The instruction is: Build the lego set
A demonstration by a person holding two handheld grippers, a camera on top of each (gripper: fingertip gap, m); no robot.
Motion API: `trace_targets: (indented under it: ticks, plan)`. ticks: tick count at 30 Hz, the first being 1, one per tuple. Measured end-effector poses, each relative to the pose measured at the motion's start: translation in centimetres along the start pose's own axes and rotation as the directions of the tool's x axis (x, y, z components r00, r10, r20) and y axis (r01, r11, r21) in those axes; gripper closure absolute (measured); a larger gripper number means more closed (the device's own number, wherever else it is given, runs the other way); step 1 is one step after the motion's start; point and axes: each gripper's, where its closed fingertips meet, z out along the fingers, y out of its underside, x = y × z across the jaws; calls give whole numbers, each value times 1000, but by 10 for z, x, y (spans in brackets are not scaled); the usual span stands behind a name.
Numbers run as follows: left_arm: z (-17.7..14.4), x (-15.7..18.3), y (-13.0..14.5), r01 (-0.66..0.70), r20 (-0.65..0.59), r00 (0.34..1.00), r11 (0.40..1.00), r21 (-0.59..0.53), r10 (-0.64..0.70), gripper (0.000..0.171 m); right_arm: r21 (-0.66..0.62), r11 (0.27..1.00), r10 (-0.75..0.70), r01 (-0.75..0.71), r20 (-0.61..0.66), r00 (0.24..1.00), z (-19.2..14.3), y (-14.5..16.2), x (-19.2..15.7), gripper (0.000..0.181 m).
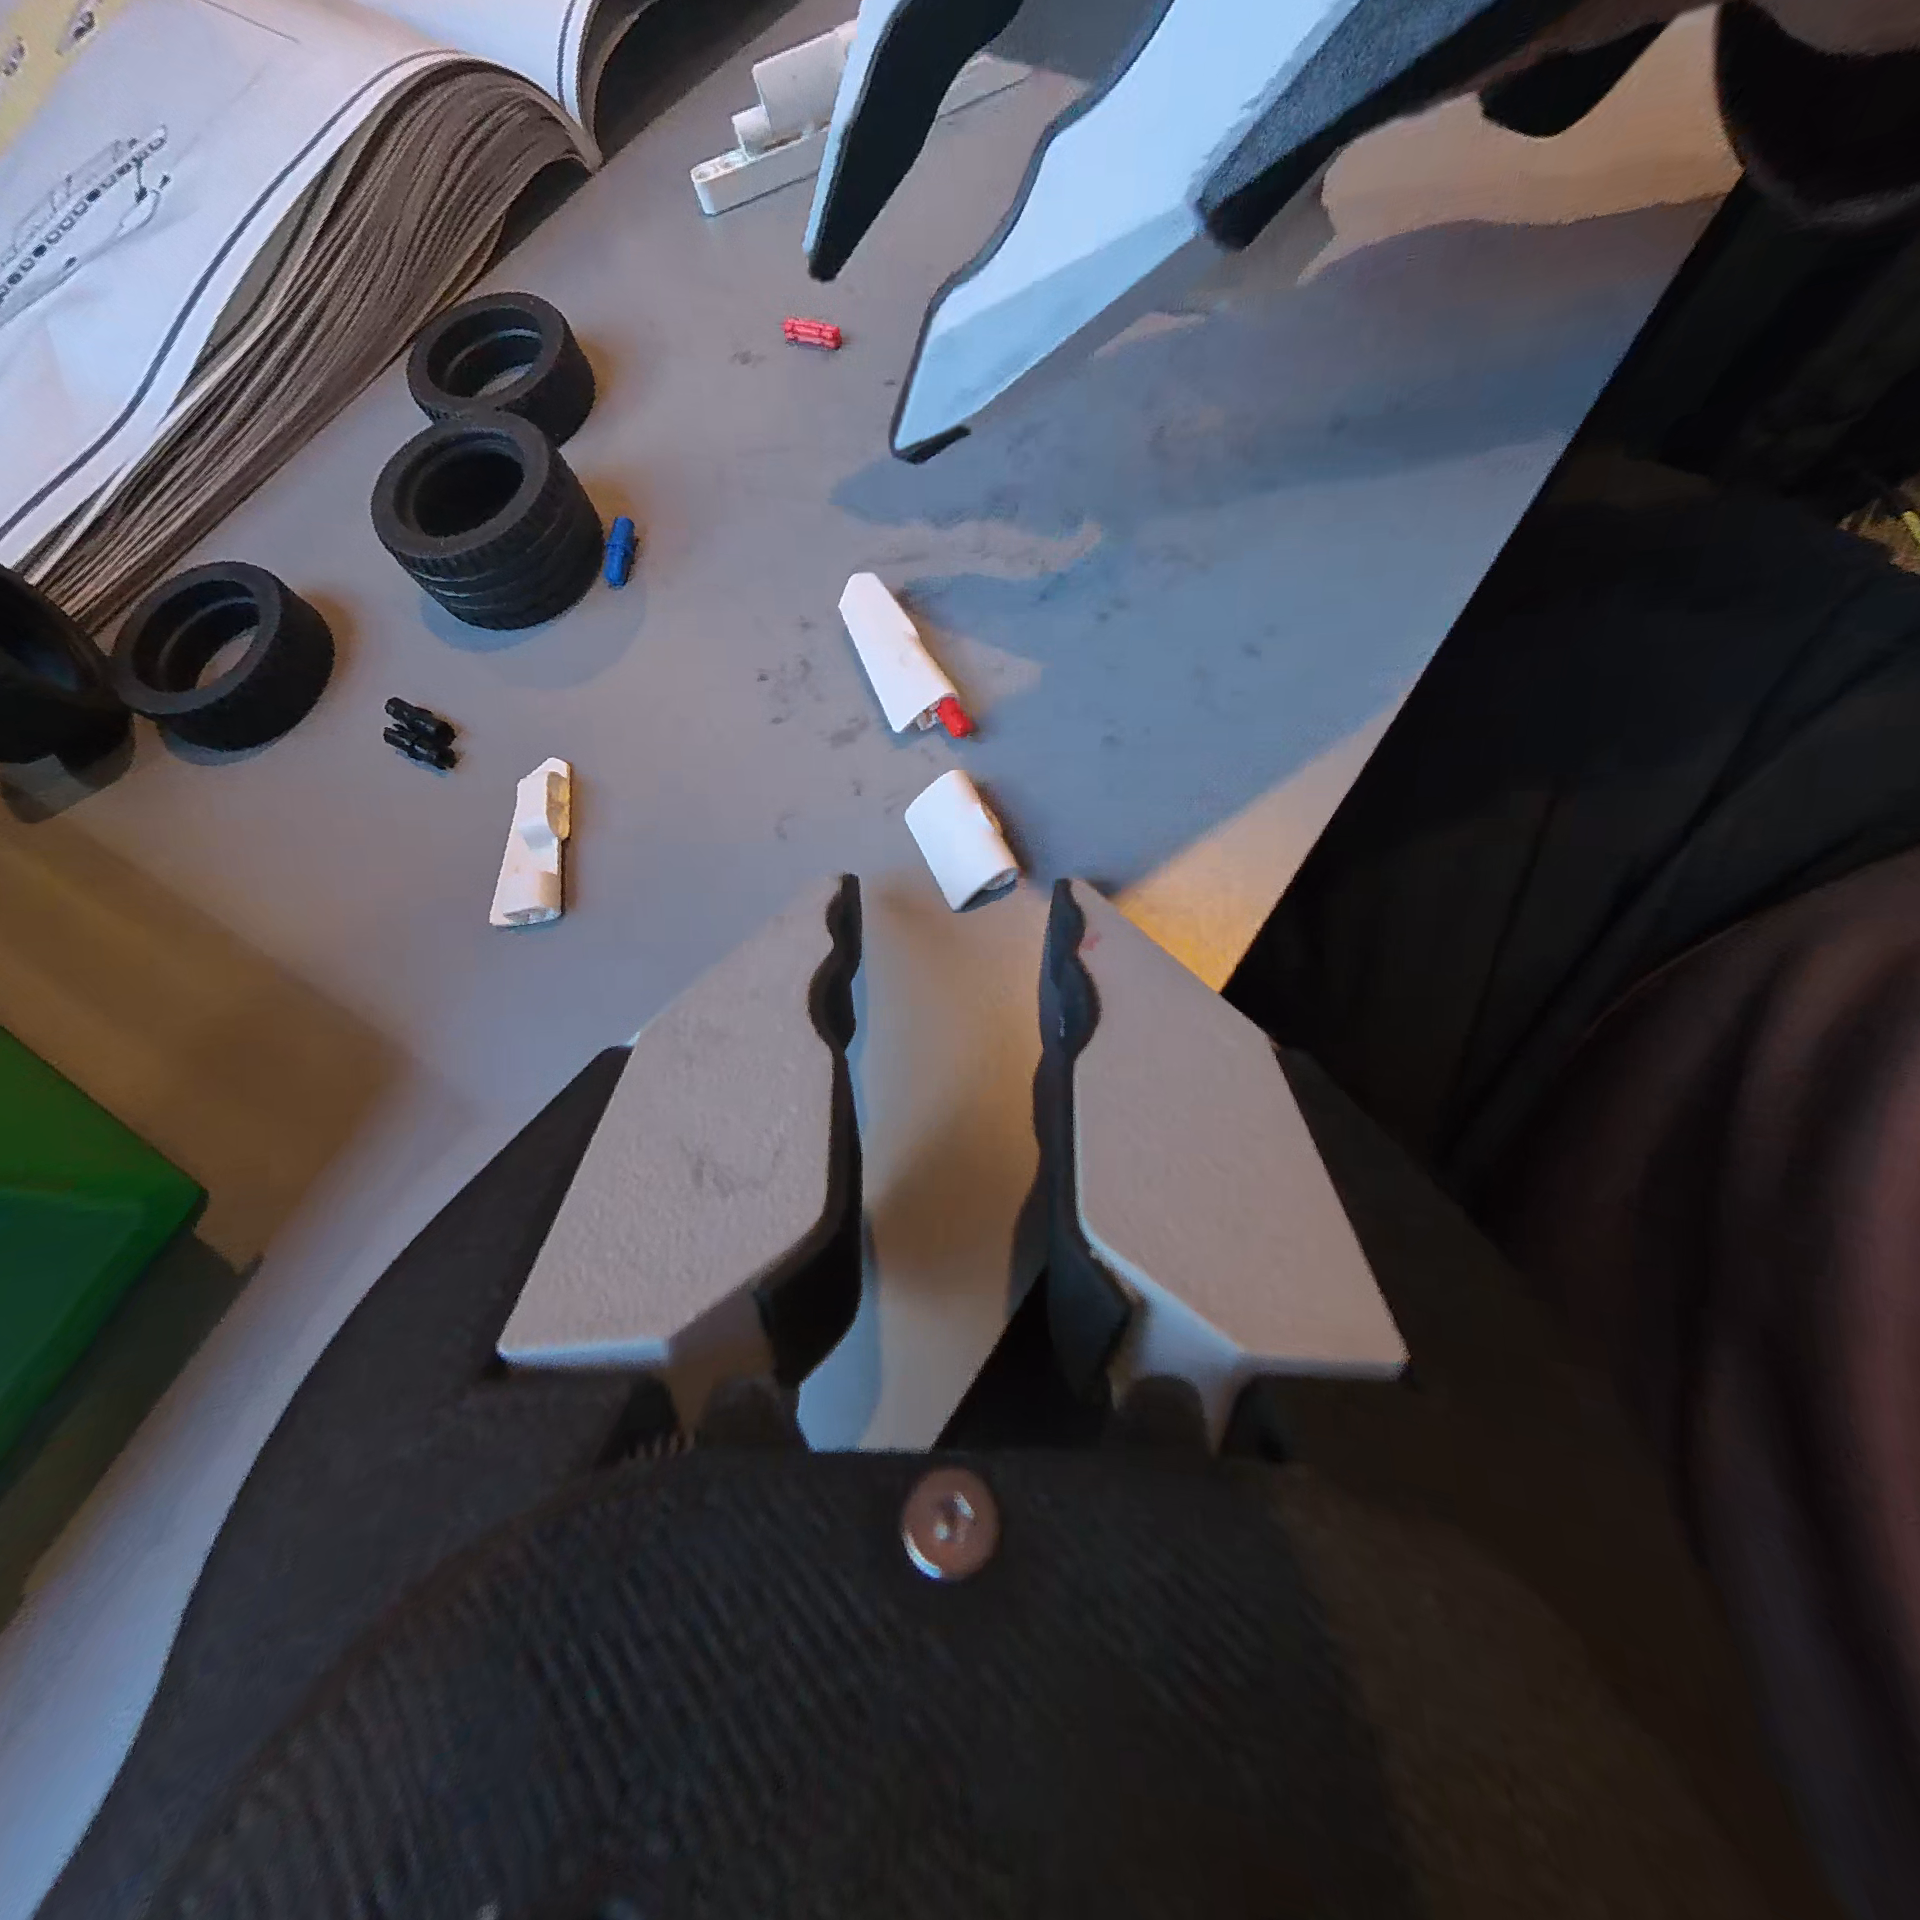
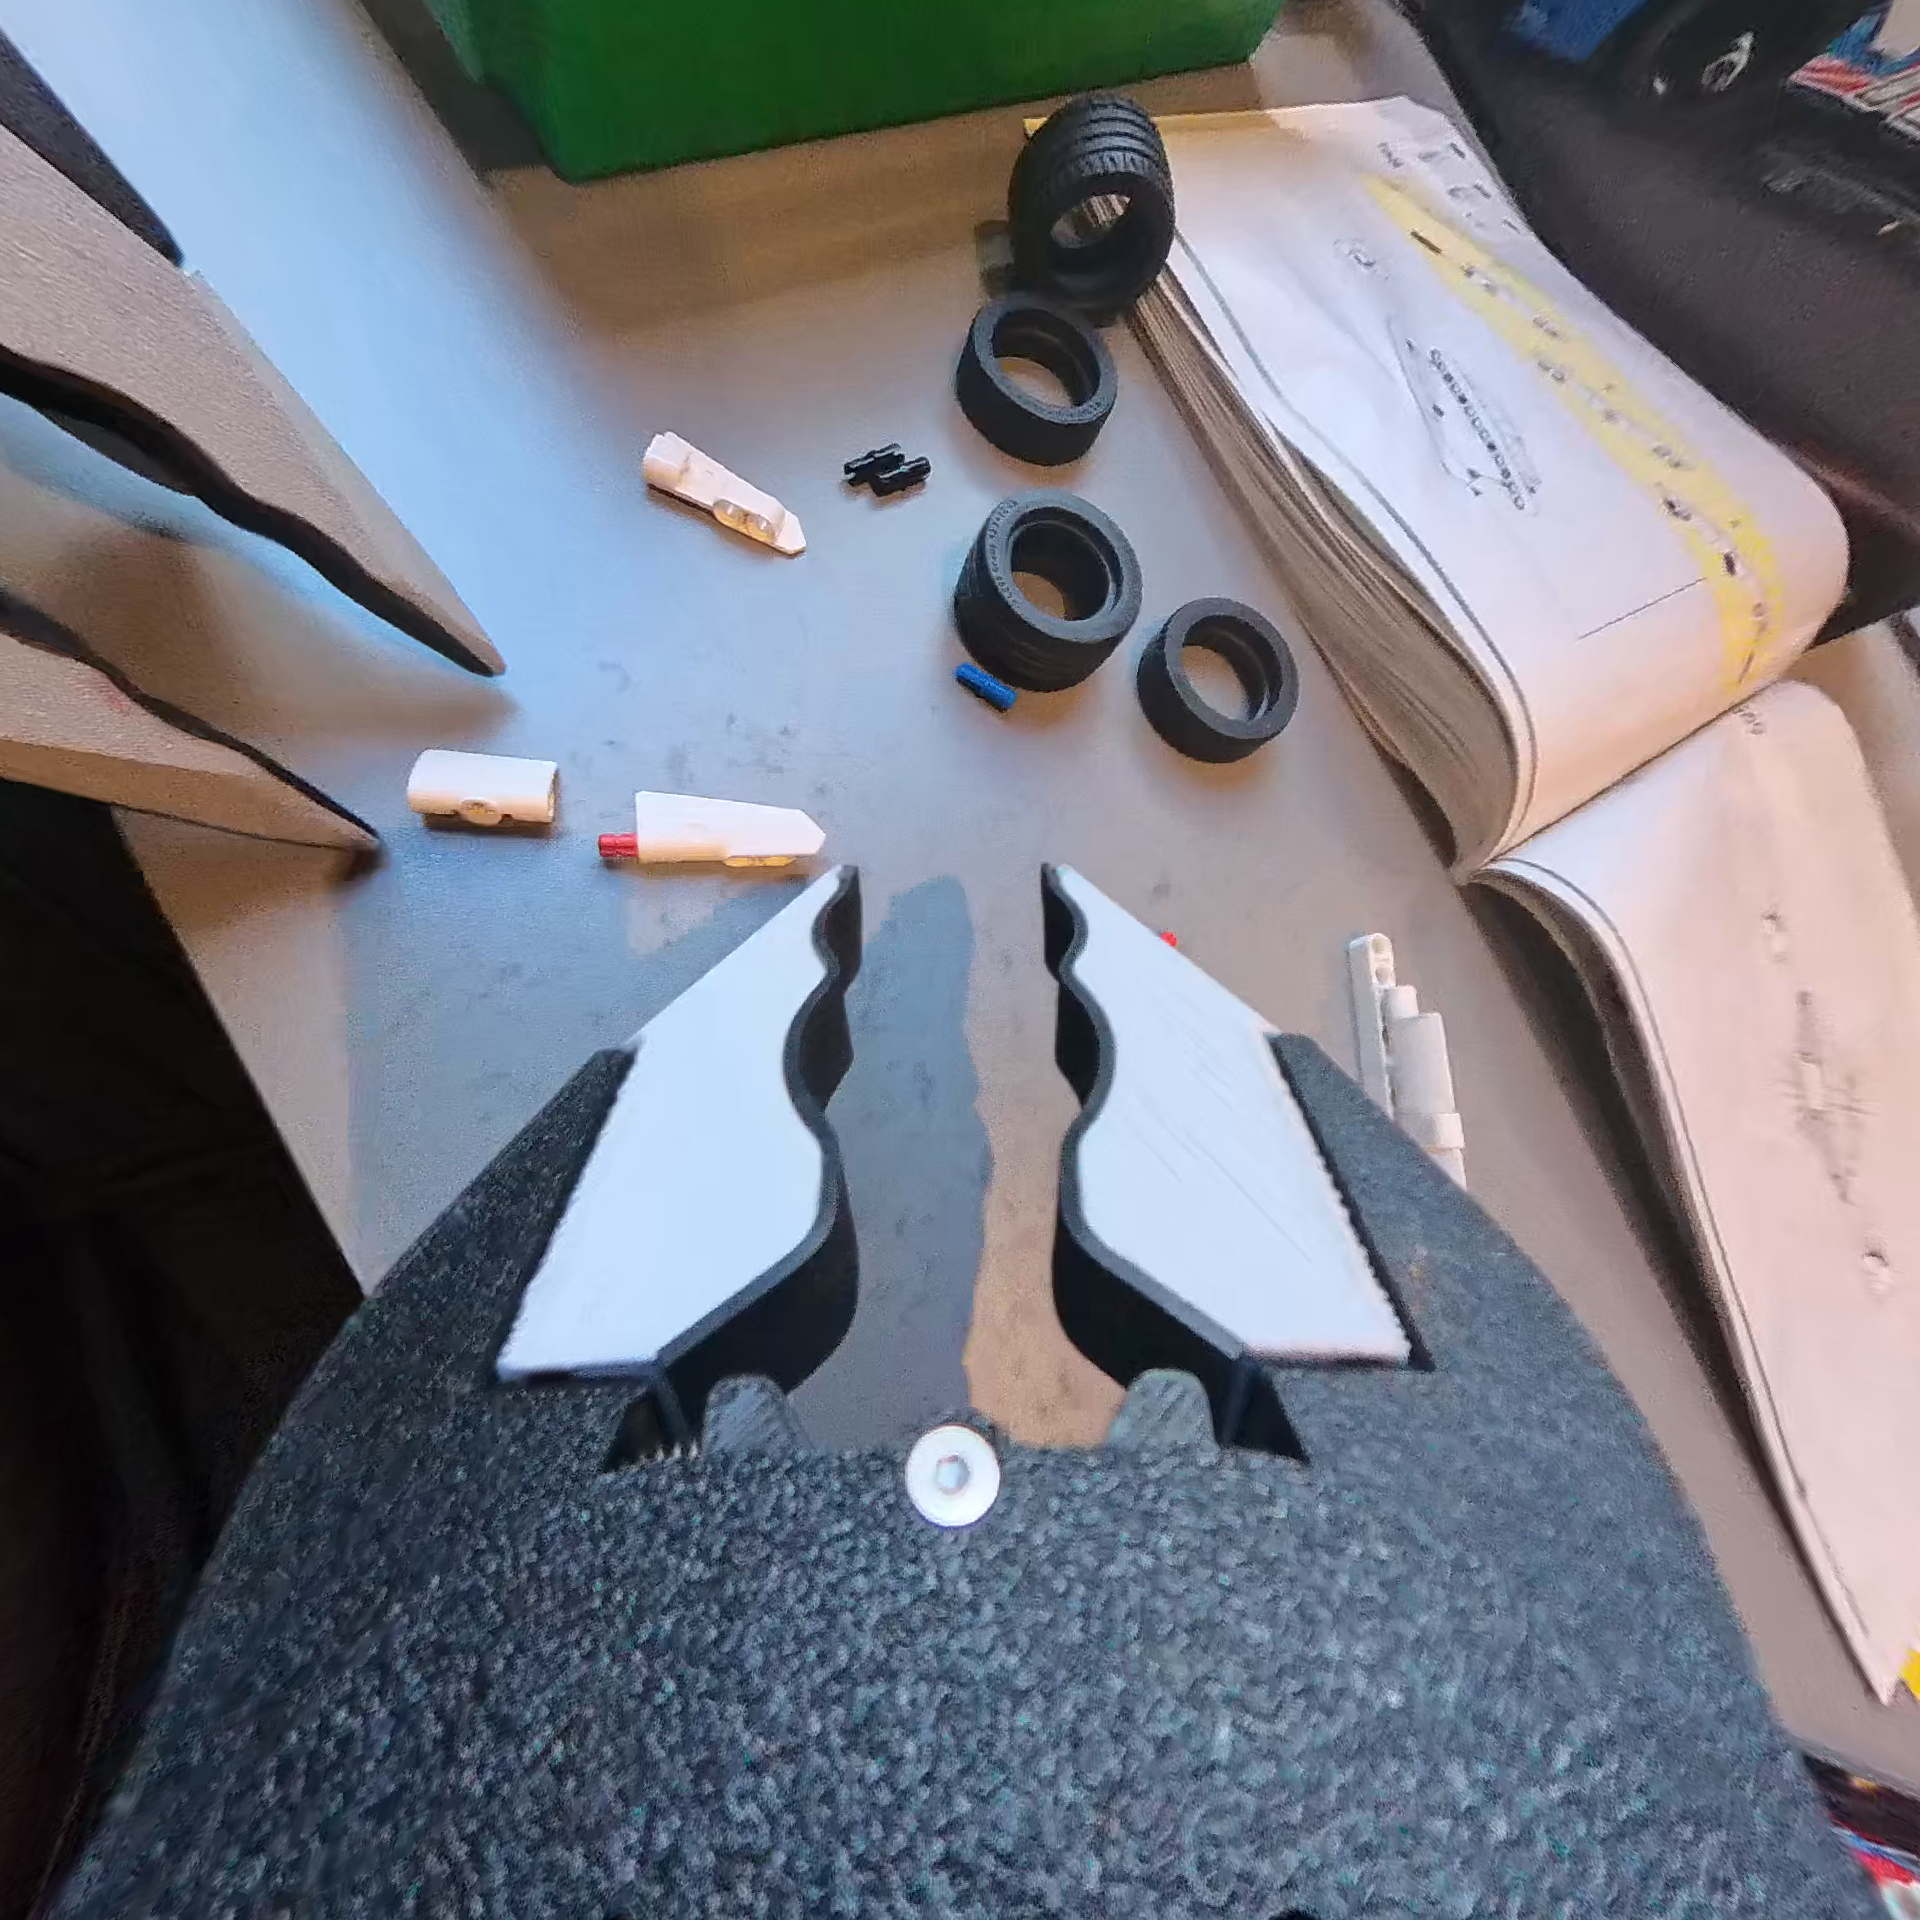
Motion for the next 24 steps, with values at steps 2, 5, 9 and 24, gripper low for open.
trace_targets:
  ticks: [2, 5, 9, 24]
  plan:
    - [1, 0, -1, 7, 0, 1000, 1000, -5, -7, 137, -10, 1000, -18, 18, -11, 1000, 4, -1, -2, 145]
    - [3, 2, -2, 14, -2, 1000, 1000, -11, -14, 137, -16, 1000, -14, 14, 0, 1000, 8, -1, -5, 144]
    - [6, 8, -6, -3, -14, 1000, 1000, -9, 2, 139, -22, 1000, -8, 8, 16, 1000, 10, 1, -7, 144]
    - [4, 6, -4, 1, -10, 1000, 1000, -17, -1, 140, 19, 999, -35, 30, 330, 943, 1, 11, -23, 146]
